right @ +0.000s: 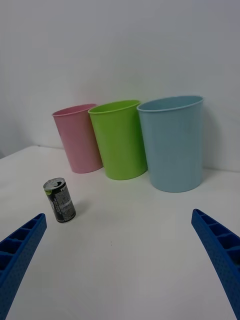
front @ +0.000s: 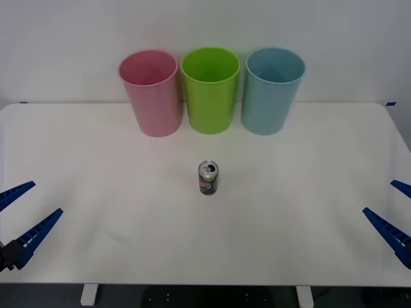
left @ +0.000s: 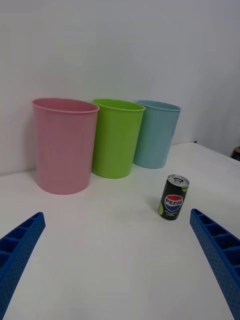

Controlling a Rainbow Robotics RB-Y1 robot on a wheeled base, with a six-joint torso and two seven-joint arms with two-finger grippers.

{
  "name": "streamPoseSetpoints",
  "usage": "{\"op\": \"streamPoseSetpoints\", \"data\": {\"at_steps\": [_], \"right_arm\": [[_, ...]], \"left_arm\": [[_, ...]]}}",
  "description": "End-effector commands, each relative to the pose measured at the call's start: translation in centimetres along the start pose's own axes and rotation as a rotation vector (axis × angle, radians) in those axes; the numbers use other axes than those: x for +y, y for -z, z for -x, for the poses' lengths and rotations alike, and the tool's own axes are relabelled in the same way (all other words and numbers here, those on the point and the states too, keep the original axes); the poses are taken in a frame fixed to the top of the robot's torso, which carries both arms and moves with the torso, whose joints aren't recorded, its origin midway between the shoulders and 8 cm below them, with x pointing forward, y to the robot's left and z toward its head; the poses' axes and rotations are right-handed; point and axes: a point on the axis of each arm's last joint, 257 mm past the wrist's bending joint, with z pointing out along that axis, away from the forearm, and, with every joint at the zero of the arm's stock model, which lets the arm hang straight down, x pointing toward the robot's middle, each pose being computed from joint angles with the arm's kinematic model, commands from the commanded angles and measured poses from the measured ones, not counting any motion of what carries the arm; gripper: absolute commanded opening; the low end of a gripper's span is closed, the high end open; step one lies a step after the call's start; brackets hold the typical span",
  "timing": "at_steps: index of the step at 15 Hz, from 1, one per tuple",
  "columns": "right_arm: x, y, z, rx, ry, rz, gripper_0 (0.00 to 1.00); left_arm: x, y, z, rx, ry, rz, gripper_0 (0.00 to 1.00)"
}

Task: Grasp the object on the table and drop it into the matching bin: aluminum can to the light blue bin, PET bottle to the pink bin.

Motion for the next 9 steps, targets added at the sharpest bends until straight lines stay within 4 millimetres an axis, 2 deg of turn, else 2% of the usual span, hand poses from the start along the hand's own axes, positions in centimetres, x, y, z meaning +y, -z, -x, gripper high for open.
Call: {"op": "streamPoseSetpoints", "data": {"at_steps": [1, 2, 9], "right_arm": [[0.0, 0.0, 0.0, 0.0, 0.0, 0.0, 1.0], [0.3, 0.1, -0.8, 0.003, -0.022, -0.005, 1.0], [1.4, -1.4, -1.6, 0.013, -0.03, 0.032, 1.0]], "left_arm": [[0.0, 0.0, 0.0, 0.0, 0.0, 0.0, 1.0], [0.0, 0.0, 0.0, 0.0, 0.0, 0.0, 1.0], [0.0, 0.0, 0.0, 0.0, 0.0, 0.0, 1.0]]}}
